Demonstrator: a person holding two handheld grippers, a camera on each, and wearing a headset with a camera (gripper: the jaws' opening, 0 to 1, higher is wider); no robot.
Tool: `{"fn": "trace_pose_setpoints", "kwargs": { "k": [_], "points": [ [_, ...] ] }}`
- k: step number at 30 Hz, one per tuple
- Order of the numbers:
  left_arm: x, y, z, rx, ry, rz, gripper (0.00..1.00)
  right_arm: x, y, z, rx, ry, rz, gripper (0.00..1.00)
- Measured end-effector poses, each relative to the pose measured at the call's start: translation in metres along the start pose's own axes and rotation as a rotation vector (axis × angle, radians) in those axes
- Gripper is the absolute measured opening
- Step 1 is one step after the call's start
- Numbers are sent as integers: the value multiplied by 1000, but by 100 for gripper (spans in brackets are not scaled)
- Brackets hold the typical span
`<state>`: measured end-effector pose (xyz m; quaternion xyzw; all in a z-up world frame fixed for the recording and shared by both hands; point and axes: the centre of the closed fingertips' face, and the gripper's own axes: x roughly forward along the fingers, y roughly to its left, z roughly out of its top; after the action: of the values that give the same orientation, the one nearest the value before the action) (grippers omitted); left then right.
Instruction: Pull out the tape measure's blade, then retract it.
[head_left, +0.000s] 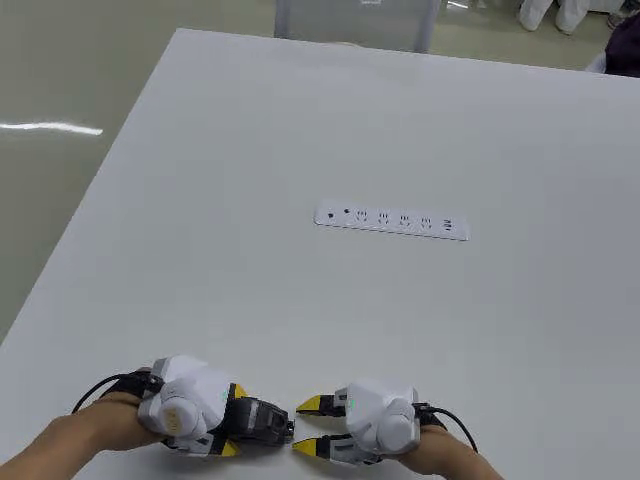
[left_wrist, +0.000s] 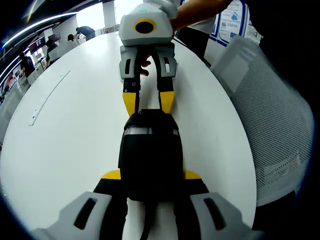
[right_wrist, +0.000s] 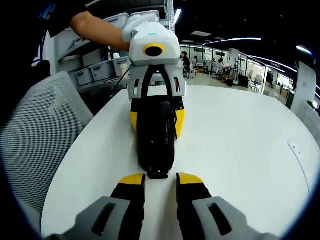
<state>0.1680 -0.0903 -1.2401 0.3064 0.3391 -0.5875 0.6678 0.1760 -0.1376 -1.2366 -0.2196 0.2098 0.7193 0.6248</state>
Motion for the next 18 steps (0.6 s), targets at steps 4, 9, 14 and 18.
{"fn": "trace_pose_setpoints", "kwargs": {
  "k": [4, 9, 14, 18],
  "points": [
    [-1, 1, 1, -19, -32, 14, 32, 3, 0, 0, 2, 4, 10, 21],
    [-1, 1, 3, -27, -56, 21, 31, 7, 0, -2, -4, 11, 23, 19],
    [-1, 1, 4, -25, -68, 16, 31, 8, 0, 0, -15, 6, 33, 16],
    [-1, 1, 5, -31, -78, 15, 32, 9, 0, 0, -19, 5, 31, 15]
  ]
}}
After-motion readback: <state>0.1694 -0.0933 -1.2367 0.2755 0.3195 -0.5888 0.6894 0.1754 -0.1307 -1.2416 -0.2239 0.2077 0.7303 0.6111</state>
